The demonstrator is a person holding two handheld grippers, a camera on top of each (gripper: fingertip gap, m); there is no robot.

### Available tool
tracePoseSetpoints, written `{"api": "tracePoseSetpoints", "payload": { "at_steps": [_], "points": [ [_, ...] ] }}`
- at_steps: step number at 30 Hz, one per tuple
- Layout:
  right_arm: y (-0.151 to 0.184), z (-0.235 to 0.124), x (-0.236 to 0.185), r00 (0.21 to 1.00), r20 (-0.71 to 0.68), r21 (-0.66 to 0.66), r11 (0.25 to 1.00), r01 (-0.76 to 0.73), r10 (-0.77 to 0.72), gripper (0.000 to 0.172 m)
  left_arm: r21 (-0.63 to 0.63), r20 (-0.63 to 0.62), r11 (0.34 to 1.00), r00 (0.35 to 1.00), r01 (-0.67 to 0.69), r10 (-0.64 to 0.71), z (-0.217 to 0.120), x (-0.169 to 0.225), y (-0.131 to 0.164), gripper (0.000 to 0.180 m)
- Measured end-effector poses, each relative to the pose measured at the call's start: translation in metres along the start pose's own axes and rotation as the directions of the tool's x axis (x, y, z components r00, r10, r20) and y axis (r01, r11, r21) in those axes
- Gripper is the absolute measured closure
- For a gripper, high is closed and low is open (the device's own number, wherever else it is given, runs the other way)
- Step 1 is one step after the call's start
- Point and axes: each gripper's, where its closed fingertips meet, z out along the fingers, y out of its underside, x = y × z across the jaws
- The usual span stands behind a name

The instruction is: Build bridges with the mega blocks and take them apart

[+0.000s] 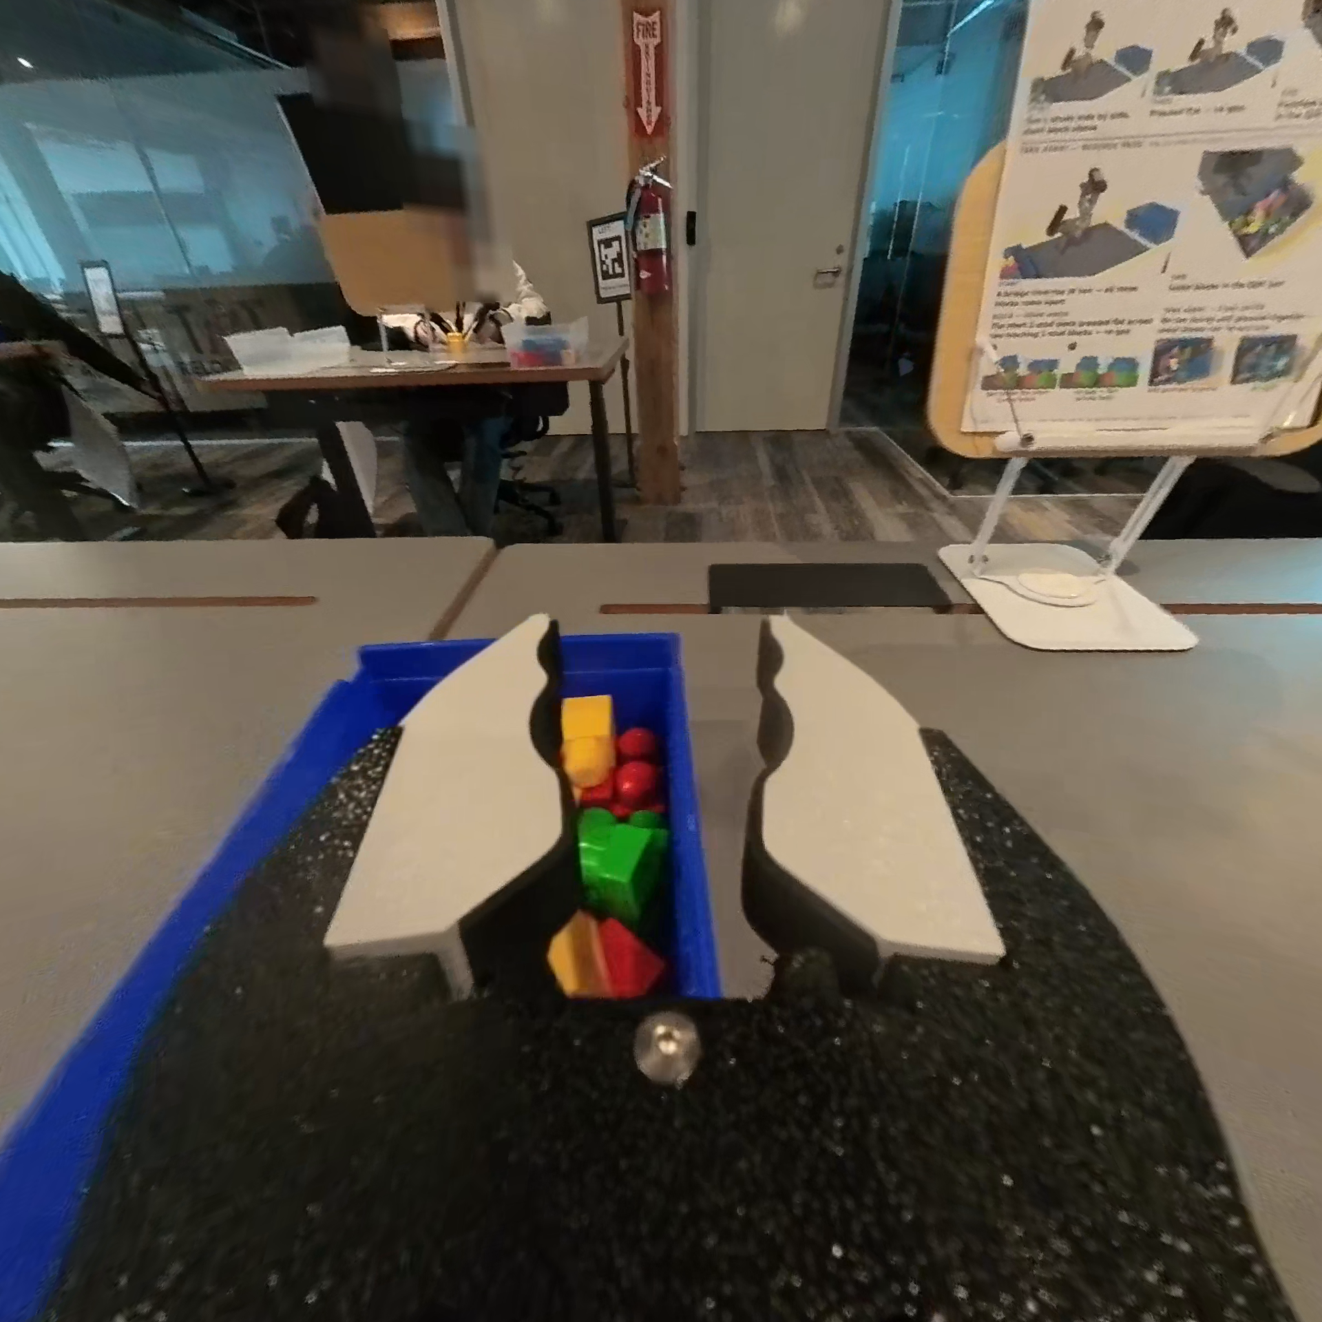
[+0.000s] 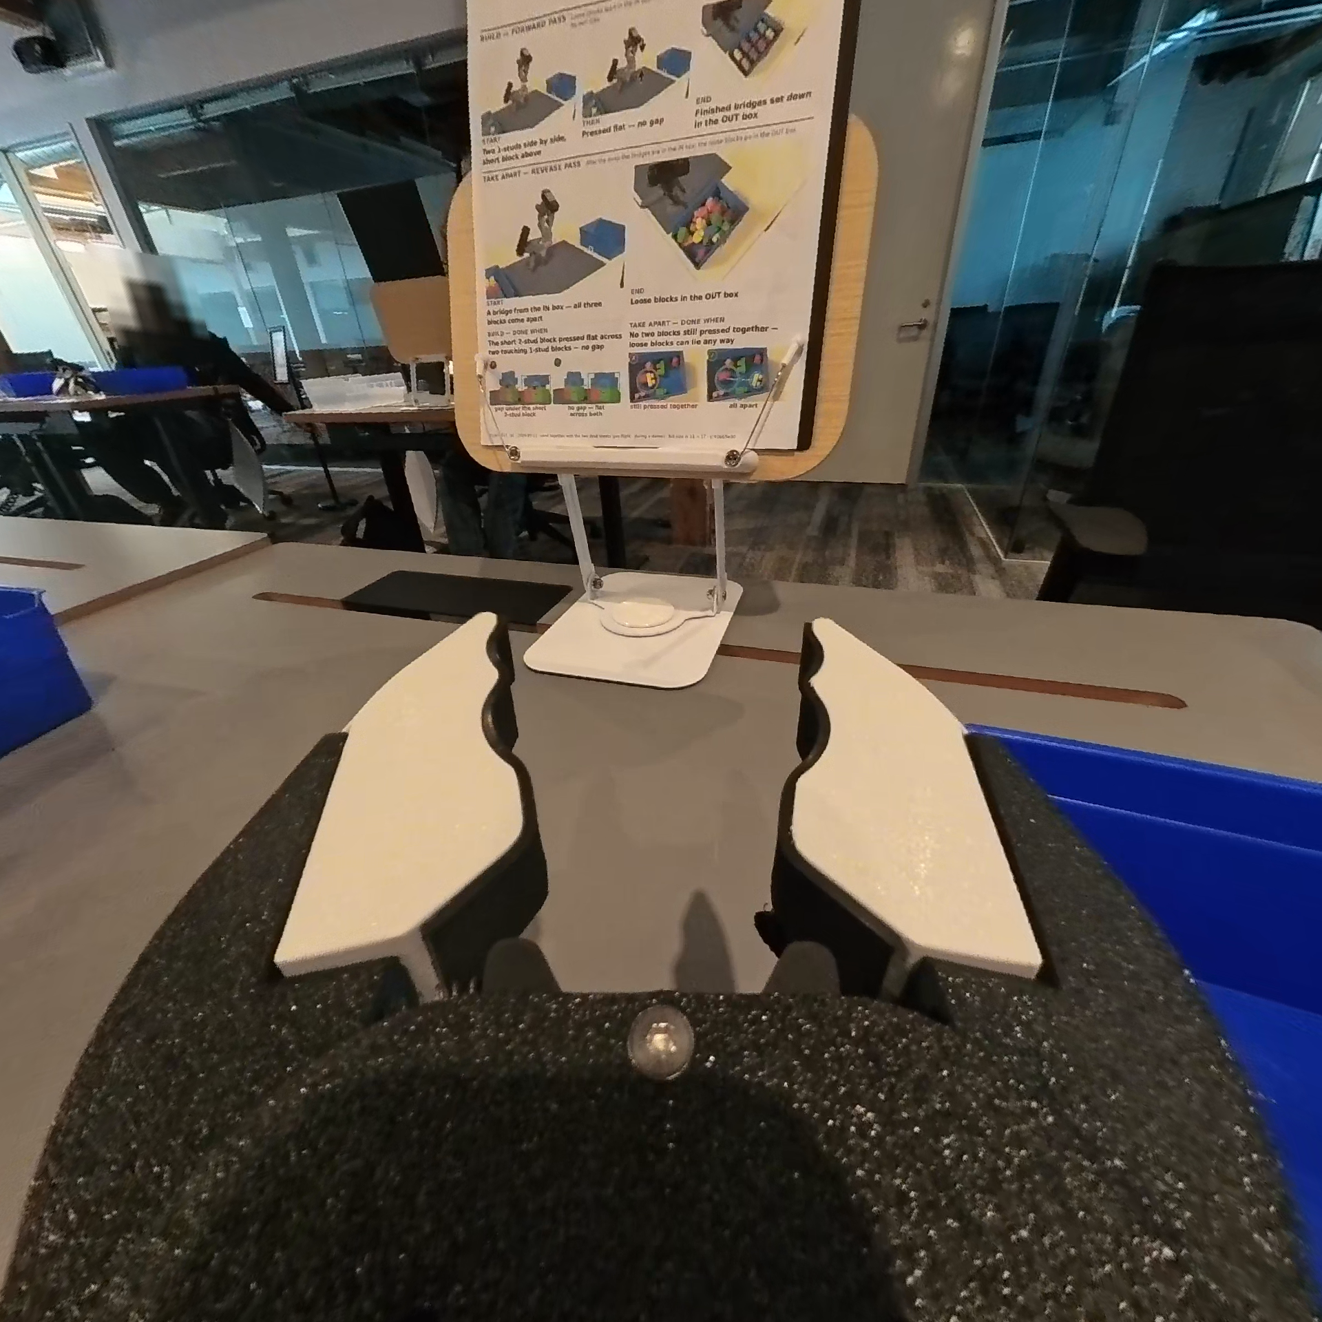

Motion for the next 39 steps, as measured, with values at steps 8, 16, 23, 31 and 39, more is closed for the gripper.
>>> {"api": "tracePoseSetpoints", "payload": {
  "at_steps": [8, 16, 23, 31, 39],
  "points": [
    [-0.001, 0.000, -0.006, 1.000, 0.016, 0.002, 1.000, 0.017, -0.017, 0.095, -0.131, -0.004, 0.991, 0.999, -0.035, 0.035, 0.008, -0.053, 0.020, 0.135],
    [-0.001, 0.001, -0.009, 0.999, 0.021, -0.002, 1.000, 0.030, -0.030, 0.095, -0.468, -0.069, 0.877, 0.994, -0.109, 0.086, 0.047, -0.068, 0.087, 0.125],
    [-0.003, -0.001, -0.006, 0.999, 0.013, 0.008, 0.999, 0.034, -0.034, 0.095, -0.685, -0.117, 0.709, 0.986, -0.167, 0.119, 0.077, -0.076, 0.134, 0.106],
    [-0.002, -0.001, -0.006, 1.000, 0.018, 0.008, 1.000, 0.024, -0.024, 0.095, -0.785, -0.191, 0.550, 0.956, -0.285, 0.222, 0.097, -0.079, 0.165, 0.098],
    [-0.004, -0.002, -0.007, 1.000, 0.029, 0.018, 1.000, 0.011, -0.011, 0.095, -0.803, -0.242, 0.500, 0.944, -0.326, 0.225, 0.100, -0.075, 0.176, 0.119]
  ]
}}
